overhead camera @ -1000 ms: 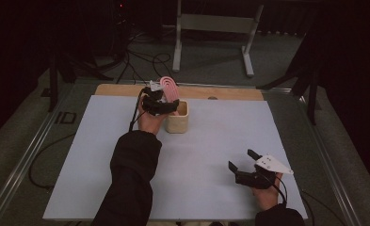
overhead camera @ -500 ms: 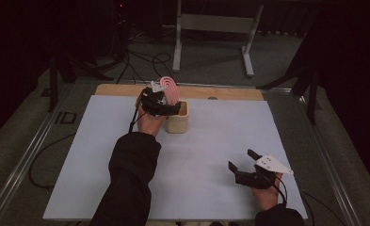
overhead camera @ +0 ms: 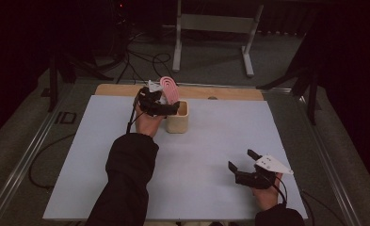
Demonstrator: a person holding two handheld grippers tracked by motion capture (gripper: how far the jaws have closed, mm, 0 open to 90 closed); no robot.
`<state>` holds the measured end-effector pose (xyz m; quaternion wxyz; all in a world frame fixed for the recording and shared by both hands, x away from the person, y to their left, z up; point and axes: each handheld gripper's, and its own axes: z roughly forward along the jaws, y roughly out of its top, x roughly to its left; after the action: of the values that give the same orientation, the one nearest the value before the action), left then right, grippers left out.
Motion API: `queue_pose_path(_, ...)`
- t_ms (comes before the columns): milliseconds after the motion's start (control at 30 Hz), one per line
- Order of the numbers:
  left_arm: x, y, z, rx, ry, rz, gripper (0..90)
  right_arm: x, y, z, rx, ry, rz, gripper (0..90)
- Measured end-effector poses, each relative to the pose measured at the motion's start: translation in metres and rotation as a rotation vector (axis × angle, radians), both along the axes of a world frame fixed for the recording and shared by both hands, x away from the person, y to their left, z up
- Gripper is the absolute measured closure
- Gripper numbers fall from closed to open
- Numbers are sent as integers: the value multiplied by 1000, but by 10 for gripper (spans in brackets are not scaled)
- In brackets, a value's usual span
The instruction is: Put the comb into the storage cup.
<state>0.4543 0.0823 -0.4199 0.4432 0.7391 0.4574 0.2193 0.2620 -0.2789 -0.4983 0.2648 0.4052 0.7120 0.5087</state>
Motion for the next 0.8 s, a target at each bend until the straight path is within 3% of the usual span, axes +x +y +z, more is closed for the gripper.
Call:
queue_pose_path(333,-10,5,10,28,-26,10,1,0,0,0,2,0,0,86)
queue_pose_path(467,-15,11,13,9,-36,2,1,0,0,0,0,0,1,86)
queue_pose_path(800,-27,18,19,9,-50,-35,1,0,1,0,-1,2,4,86)
